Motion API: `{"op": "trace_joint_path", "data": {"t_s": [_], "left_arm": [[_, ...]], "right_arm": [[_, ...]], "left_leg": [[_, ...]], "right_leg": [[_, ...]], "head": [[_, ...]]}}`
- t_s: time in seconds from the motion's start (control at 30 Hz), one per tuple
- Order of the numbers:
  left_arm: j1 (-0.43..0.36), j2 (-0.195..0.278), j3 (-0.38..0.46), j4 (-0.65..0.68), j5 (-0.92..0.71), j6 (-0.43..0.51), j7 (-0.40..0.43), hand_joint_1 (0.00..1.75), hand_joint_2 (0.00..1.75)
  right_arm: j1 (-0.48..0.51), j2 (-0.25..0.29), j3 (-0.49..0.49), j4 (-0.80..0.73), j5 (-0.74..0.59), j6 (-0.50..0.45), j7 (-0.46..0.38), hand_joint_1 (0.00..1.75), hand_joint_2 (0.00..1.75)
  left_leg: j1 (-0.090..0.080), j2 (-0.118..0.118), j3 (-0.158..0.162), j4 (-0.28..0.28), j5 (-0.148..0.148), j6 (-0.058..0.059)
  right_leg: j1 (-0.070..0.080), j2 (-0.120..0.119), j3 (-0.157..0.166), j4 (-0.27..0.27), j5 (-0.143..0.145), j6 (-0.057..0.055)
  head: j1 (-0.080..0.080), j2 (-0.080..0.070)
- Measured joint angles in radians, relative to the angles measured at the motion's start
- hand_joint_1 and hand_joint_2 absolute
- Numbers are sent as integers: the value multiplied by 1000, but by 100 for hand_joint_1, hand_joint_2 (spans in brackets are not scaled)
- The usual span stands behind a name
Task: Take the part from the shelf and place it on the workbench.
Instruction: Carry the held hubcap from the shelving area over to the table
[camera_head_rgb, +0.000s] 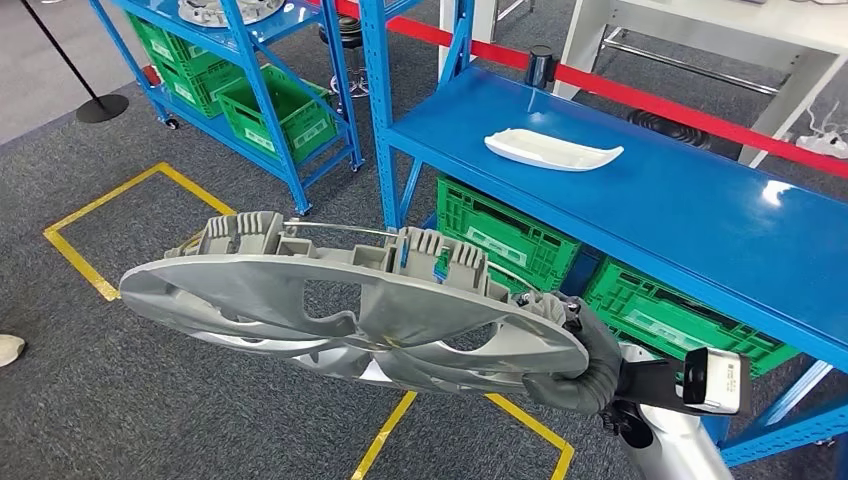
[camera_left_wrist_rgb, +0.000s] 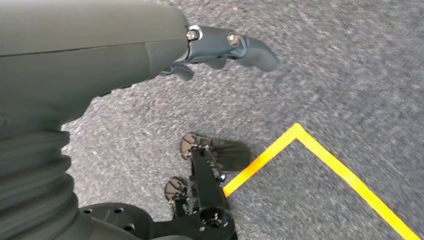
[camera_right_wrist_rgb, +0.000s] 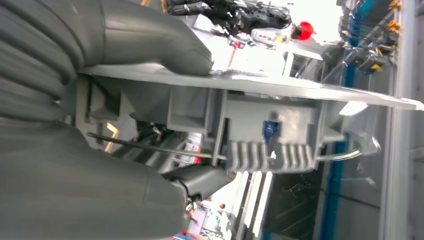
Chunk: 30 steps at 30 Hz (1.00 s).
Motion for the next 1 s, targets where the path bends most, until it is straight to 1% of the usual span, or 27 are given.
{"op": "trace_joint_path", "data": {"t_s": [0.03, 0.07, 0.1, 0.13, 0.17, 0.2, 0.23, 0.27, 0.3, 0.33, 0.37, 0.4, 0.47, 0.5, 0.53, 0.6, 0.63, 0.67, 0.73, 0.77, 0.8, 0.83, 0.87, 0.9, 0.93, 0.97, 1.0], "left_arm": [[0, 0, 0, 0, -1, -1, 0, 0, 175], [1, 0, 0, 0, -3, -2, 0, 0, 175], [3, 0, 0, 0, -5, -3, 0, 0, 175], [3, -1, 0, 0, -8, -5, 0, 0, 175], [2, -2, 0, 0, -12, -6, 0, 0, 175], [0, -4, 0, 0, -14, -8, 0, 0, 175], [-2, -5, 0, 0, -16, -10, 0, 0, 175], [-3, -6, 0, 0, -17, -11, 0, 0, 175], [-3, -7, 0, 0, -17, -12, 2, 0, 175], [-2, -9, 0, 1, -18, -13, 4, 0, 175], [-2, -10, -1, 1, -19, -13, 6, 0, 175], [-1, -12, -1, 1, -21, -13, 8, 0, 175], [-2, -17, -1, 2, -25, -13, 12, 0, 175], [-2, -19, -1, 3, -28, -13, 14, 0, 175], [-2, -20, -1, 3, -30, -13, 15, 0, 175], [1, -20, -1, 4, -33, -13, 19, 0, 175], [2, -20, -1, 4, -34, -14, 22, 0, 175], [1, -21, -2, 5, -34, -14, 25, 0, 175], [-2, -22, -2, 5, -34, -14, 32, 0, 175], [-4, -22, -2, 5, -34, -14, 38, 0, 175], [-4, -22, -2, 6, -34, -14, 43, 0, 175], [-3, -22, -2, 6, -34, -15, 48, 0, 175], [-2, -21, -2, 6, -35, -15, 53, 0, 175], [-1, -21, -2, 6, -35, -15, 56, 0, 175], [-1, -19, -2, 6, -36, -15, 58, 0, 175], [-2, -18, -2, 6, -36, -15, 60, 0, 175], [-2, -18, -2, 6, -36, -15, 62, 0, 175]], "right_arm": [[1, -4, 0, -3, 3, -1, 0, 175, 175], [2, -6, 0, -6, 7, -2, 0, 175, 175], [3, -8, 0, -8, 12, -4, 1, 175, 175], [4, -11, 0, -11, 17, -6, 2, 175, 175], [8, -14, 0, -15, 22, -8, 3, 175, 175], [13, -20, 1, -19, 25, -10, 3, 175, 175], [20, -26, 1, -23, 27, -12, 2, 175, 175], [28, -32, 1, -26, 29, -14, 2, 175, 175], [35, -37, 1, -28, 32, -15, 2, 175, 175], [41, -41, 1, -30, 37, -17, 2, 175, 175], [46, -45, 1, -34, 42, -19, 2, 175, 175], [49, -49, 1, -39, 48, -21, 2, 175, 175], [53, -55, 2, -50, 55, -24, 1, 175, 175], [54, -57, 2, -56, 58, -26, 1, 175, 175], [56, -58, 3, -60, 60, -28, 1, 175, 175], [58, -59, 3, -70, 67, -32, 2, 175, 175], [60, -60, 4, -75, 72, -33, 3, 175, 175], [63, -60, 4, -80, 75, -34, 3, 175, 175], [70, -60, 4, -90, 77, -35, 4, 175, 175], [75, -60, 4, -93, 77, -35, 5, 175, 175], [80, -60, 3, -95, 77, -36, 6, 175, 175], [86, -61, 2, -97, 78, -36, 9, 175, 175], [91, -63, 0, -100, 78, -37, 10, 175, 175], [96, -65, -2, -104, 77, -38, 11, 175, 175], [101, -68, -5, -108, 77, -39, 11, 175, 175], [105, -72, -8, -113, 76, -40, 8, 175, 175], [110, -77, -11, -119, 75, -40, 5, 175, 175]], "left_leg": [[-3, -3, -2, -1, -2, 10], [-3, -17, -5, -2, 0, 18], [-2, -29, -6, -4, 1, 25], [0, -41, -7, -6, 3, 32], [2, -53, -7, -8, 6, 38], [3, -66, -7, -9, 8, 43], [2, -79, -9, -8, 8, 47], [1, -94, -10, -8, 9, 49], [0, -110, -10, -8, 9, 51], [-2, -126, -11, -7, 10, 51], [-2, -142, -11, -5, 11, 50], [-2, -159, -11, -4, 11, 49], [-1, -185, -14, -2, 15, 42], [0, -196, -17, -2, 18, 36], [1, -206, -21, -3, 22, 29], [3, -222, -27, -7, 28, 15], [1, -207, -33, 1, 22, 10], [-2, -178, -46, 25, 6, 6], [-4, -107, -95, 134, -56, 1], [-3, -90, -126, 201, -87, -2], [-1, -82, -147, 251, -105, -5], [1, -79, -151, 270, -106, -8], [2, -74, -134, 245, -89, -10], [4, -64, -97, 185, -60, -11], [3, -43, -56, 111, -37, -9], [2, -25, -20, 48, -19, -4], [0, -14, 1, 9, -11, 3]], "right_leg": [[2, -10, 3, -1, -2, 7], [1, -20, 6, -2, -3, 13], [-1, -16, 9, -1, -6, 21], [-4, 6, 6, 11, -17, 27], [-7, 38, -6, 41, -39, 31], [-9, 76, -30, 95, -70, 34], [-9, 103, -64, 163, -105, 34], [-8, 114, -97, 231, -132, 33], [-7, 118, -122, 276, -142, 31], [-7, 120, -129, 282, -130, 29], [-6, 125, -116, 247, -99, 25], [-5, 138, -86, 178, -57, 19], [-5, 185, -30, 50, -2, 14], [-3, 200, -17, 17, 8, 12], [0, 205, -16, 8, 7, 11], [1, 180, -15, 2, 15, 1], [-1, 167, -13, -2, 18, -6], [-3, 152, -11, -7, 21, -12], [-3, 122, -10, -10, 22, -20], [-2, 106, -11, -10, 22, -21], [-2, 89, -11, -10, 21, -21], [-2, 73, -11, -9, 21, -21], [-2, 58, -11, -9, 20, -19], [-2, 43, -10, -8, 18, -17], [-1, 30, -8, -7, 16, -13], [0, 18, -7, -4, 12, -7], [3, 7, -5, -3, 9, -1]], "head": [[1, 0], [2, 0], [3, 0], [4, 0], [6, 0], [8, 0], [11, 0], [13, 0], [14, 0], [14, 0], [15, 0], [16, 0], [18, 0], [19, 0], [19, 0], [19, 0], [18, 0], [15, 0], [7, 0], [5, 0], [4, 0], [4, 0], [3, 0], [2, 0], [1, 0], [1, 0], [1, 0]]}}
